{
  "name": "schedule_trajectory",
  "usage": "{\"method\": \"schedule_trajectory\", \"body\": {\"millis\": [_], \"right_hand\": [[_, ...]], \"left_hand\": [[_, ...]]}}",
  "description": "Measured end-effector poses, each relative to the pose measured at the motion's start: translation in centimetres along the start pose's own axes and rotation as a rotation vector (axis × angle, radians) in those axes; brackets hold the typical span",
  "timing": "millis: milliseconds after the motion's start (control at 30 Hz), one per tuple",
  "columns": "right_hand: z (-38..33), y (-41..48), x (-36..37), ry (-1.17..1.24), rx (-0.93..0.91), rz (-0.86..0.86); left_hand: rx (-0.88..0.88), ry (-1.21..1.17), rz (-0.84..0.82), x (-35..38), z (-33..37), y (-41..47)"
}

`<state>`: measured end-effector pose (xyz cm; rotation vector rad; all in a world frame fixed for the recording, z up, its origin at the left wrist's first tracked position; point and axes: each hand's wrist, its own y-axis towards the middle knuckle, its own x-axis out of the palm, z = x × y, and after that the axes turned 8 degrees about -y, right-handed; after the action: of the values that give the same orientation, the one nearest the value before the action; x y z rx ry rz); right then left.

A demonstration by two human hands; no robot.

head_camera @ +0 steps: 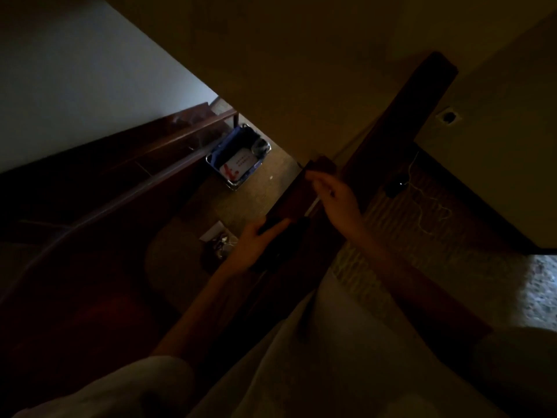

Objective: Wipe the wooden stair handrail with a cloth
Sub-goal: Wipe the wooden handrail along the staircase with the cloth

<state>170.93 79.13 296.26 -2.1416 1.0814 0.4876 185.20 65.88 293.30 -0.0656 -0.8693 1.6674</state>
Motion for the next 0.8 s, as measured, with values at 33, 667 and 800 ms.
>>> {"method": "schedule_trajectory", "body": {"millis": [33,667,800], "right_hand": [[-0.5,-0.9,0.2,0.063,-0.032,-0.119],[7.0,-2.3,-6.6,0.119,0.121,0.423],[8.5,0.3,-6.2,0.212,0.018,0.531]], "left_hand": [[0.004,-0.070,0.055,0.5,0.6,0.2],[0.537,0.957,-0.063,11.6,2.0,8.4],[0.593,1.224,-0.055,13.6,2.7,12.9]]}}
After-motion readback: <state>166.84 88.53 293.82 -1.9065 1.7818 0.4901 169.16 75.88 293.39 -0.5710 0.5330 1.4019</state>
